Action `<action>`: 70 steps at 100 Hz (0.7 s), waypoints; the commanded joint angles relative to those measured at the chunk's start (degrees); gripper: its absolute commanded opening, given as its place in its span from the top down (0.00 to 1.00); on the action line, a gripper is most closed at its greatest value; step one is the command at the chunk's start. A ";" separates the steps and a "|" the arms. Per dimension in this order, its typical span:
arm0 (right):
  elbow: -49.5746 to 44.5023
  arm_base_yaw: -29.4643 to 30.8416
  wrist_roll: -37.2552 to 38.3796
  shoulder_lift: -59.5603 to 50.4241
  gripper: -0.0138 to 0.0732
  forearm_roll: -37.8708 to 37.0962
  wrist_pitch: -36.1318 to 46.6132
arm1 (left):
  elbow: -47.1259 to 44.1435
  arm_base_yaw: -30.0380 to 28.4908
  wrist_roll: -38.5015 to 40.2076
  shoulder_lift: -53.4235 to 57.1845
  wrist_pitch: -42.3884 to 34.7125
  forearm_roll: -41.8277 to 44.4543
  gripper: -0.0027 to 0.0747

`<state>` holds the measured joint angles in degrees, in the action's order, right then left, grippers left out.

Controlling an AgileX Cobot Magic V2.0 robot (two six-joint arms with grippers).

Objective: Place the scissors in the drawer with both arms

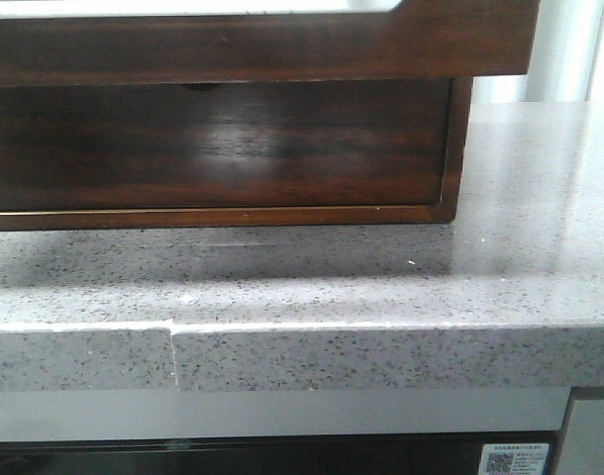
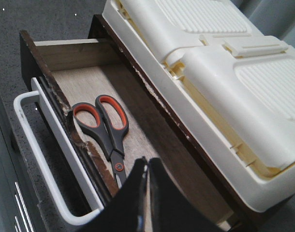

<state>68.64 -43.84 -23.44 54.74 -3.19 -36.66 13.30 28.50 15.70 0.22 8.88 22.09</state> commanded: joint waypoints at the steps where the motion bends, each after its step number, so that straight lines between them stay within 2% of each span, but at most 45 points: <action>1: -4.46 0.04 0.91 -4.47 0.89 -0.10 9.68 | 1.55 0.48 0.70 -0.15 -0.39 -2.55 0.99; 16: -13.76 0.04 1.06 -10.93 0.89 0.01 14.21 | 1.55 0.48 0.70 -0.15 3.20 -5.58 0.99; 40: -25.58 0.16 9.05 -18.59 0.89 0.01 18.70 | 1.55 0.48 0.19 -0.15 9.77 -5.83 0.99; 54: -30.60 0.16 12.13 -22.10 0.89 0.01 19.99 | 1.55 0.48 0.09 -0.15 10.47 -5.83 0.99; 70: -36.25 0.16 12.27 -25.78 0.89 -0.12 21.01 | 1.55 0.48 0.09 -0.15 12.04 -5.83 0.99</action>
<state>33.51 -43.84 -11.59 30.57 -3.19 -21.10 13.31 28.50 15.82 0.22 24.04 16.46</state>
